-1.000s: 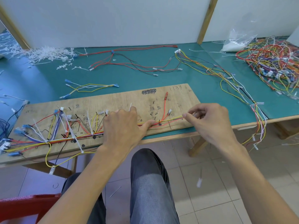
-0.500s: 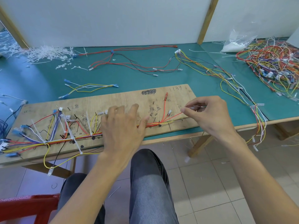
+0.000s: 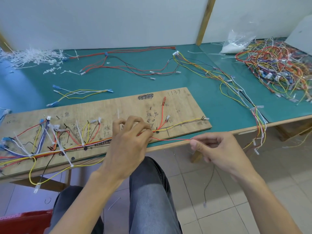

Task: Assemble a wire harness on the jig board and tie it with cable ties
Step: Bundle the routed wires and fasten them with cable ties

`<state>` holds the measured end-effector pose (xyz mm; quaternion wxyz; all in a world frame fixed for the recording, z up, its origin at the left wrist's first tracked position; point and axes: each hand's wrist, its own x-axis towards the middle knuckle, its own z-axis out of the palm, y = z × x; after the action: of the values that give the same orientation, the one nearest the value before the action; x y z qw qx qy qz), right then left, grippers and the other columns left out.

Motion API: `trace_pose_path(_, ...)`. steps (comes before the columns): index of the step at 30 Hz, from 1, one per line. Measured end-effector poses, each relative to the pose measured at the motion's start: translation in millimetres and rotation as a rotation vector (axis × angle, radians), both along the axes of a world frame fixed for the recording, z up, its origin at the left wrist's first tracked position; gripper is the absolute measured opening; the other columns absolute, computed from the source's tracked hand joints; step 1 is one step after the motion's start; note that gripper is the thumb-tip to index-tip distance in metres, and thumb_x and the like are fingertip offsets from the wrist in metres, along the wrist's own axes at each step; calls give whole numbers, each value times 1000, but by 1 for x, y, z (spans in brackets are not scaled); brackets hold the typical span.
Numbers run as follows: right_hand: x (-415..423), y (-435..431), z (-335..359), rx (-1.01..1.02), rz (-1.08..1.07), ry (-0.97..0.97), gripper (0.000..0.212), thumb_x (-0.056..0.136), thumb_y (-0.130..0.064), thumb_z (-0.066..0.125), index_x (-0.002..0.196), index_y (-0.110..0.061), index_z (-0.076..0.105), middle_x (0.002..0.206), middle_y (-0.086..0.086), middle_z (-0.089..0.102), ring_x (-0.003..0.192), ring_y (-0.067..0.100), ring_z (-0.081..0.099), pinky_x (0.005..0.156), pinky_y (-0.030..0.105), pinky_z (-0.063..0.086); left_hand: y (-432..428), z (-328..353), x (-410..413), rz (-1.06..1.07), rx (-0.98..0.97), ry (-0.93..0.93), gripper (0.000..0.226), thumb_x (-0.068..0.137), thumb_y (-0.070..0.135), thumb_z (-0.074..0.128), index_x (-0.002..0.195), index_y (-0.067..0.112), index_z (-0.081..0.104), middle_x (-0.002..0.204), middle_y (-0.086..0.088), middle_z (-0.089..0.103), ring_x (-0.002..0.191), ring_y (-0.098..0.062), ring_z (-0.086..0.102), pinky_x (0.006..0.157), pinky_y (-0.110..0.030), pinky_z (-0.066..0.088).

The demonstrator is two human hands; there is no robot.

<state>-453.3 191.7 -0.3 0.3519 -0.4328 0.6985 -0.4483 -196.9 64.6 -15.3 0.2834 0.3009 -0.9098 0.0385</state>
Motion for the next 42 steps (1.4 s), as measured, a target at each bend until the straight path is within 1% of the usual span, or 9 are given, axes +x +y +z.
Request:
trace_pose_path(5, -10, -4, 4, -29, -68, 7, 20, 79, -47, 85, 92, -32, 84, 66, -5, 73, 48, 11, 53, 49, 16, 43, -1, 0, -1, -13, 54, 46, 15, 99, 28, 61, 93, 22, 73, 107, 14, 69, 108, -22, 58, 90, -44, 35)
trace_pose_path(10, -24, -11, 10, 38, -35, 1, 24, 84, -22, 88, 104, -34, 82, 98, -3, 79, 70, 13, 56, 65, 27, 48, 0, -1, 1, -27, 84, 49, 10, 97, 25, 65, 93, 23, 73, 108, 16, 70, 107, -20, 59, 86, -42, 38)
trace_pose_path(13, -38, -5, 17, 38, 68, -78, 34, 85, -22, 88, 116, -33, 78, 106, -2, 74, 67, 15, 59, 60, 15, 46, 1, -1, 2, -13, 89, 83, 7, 95, 24, 68, 100, 21, 74, 112, 14, 70, 109, -20, 58, 87, -42, 39)
trace_pose_path(16, -42, -15, 16, -19, -142, -32, 24, 92, -41, 79, 113, -30, 76, 99, -6, 74, 60, 13, 57, 59, 19, 47, 7, 11, -17, -49, 78, 120, 9, 96, 24, 66, 99, 19, 73, 107, 10, 70, 106, -20, 57, 86, -41, 42)
trace_pose_path(20, -44, -43, 7, 91, -323, 411, 13, 96, -34, 75, 108, -30, 78, 93, -12, 71, 79, 2, 59, 65, 16, 40, 2, 34, -91, -61, 125, -19, 17, 98, 34, 61, 102, 22, 72, 102, 4, 70, 106, -24, 58, 91, -44, 47)
trace_pose_path(25, -46, -54, 2, 72, -313, 442, 6, 86, -29, 85, 92, -28, 82, 82, -12, 74, 76, 3, 64, 67, 22, 42, -8, 32, -166, -3, 288, -190, 19, 99, 30, 62, 113, 21, 70, 113, -2, 66, 111, -27, 59, 84, -41, 47)
trace_pose_path(32, -46, -50, -14, -132, -361, 474, 7, 87, -21, 84, 84, -28, 83, 51, -32, 56, 51, 11, 48, 57, 24, 34, -15, 17, -174, 29, 479, -39, 10, 100, 18, 62, 107, 13, 67, 112, -9, 65, 107, -33, 61, 82, -45, 48)
trace_pose_path(39, -44, -54, -30, -279, -404, 355, 28, 90, -10, 80, 81, -37, 74, 75, -16, 72, 56, 12, 50, 60, 20, 42, -21, 19, -169, -66, 545, -49, 14, 103, 28, 59, 102, 16, 67, 110, -5, 67, 109, -29, 59, 88, -46, 49)
trace_pose_path(42, -42, -56, -34, -345, -409, 249, 17, 92, -12, 78, 89, -28, 78, 88, -8, 77, 72, 32, 65, 71, 36, 52, -23, 17, -164, -84, 686, 74, 10, 101, 27, 61, 96, 21, 66, 99, -2, 71, 97, -28, 63, 81, -45, 52)
